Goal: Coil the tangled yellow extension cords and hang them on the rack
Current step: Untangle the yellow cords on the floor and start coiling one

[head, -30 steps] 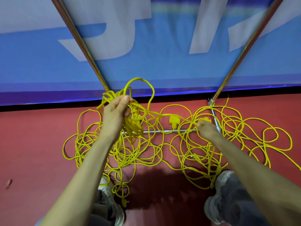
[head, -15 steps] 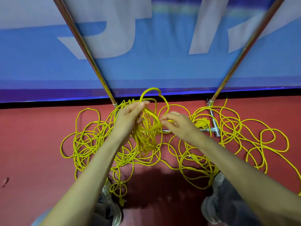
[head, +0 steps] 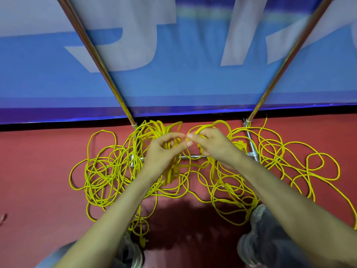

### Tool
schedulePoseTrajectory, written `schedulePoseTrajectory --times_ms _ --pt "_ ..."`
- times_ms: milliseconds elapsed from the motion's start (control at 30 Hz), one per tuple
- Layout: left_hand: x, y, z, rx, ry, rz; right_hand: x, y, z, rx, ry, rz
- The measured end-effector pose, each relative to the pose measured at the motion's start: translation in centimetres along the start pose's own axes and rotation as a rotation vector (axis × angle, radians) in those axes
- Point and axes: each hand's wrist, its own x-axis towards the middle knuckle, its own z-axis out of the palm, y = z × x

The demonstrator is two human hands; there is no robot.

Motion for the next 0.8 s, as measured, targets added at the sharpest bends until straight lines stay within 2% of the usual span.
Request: schedulePoseTrajectory --times_ms 233,300,367,433,500,567,633,733,800 --pt "-0.2 -1.0 0.4 0.163 -0.009 0.09 0.1 0.8 0.4 -0.076 0.143 0.097" --pt "-0.1 -0.9 0.3 0.13 -0.001 0.051 0.0 0.3 0.4 -0.042 0.071 0.135" --pt "0.3 -0.5 -0.2 0.032 0.05 -0.002 -0.4 -0.5 -0.1 -0.013 -0.079 0.093" --pt "0.8 -0.1 -1.0 -0.052 0.146 -0.067 -0.5 -0.6 -1.2 -0.07 -0.119 0.04" --pt "1.2 0.0 -1.9 -0.098 0.25 -0.129 -0.1 0.5 -2.5 -0.104 -0.03 0.043" --pt "1.5 -0.1 -2.7 -0.082 0.32 -0.157 1.0 2.8 -4.1 -0.197 0.152 0.071" --pt "1.7 0.1 -3.4 -0.056 0.334 -0.153 2.1 6.1 -6.0 -0.301 0.287 0.179" --pt "1.6 0.6 -4.0 -0.064 0.301 -0.121 2.6 10.4 -7.1 -0.442 0.263 0.4" --pt "1.5 0.9 -4.0 -0.069 0.291 -0.109 2.7 12.3 -6.3 -0.488 0.219 0.45"
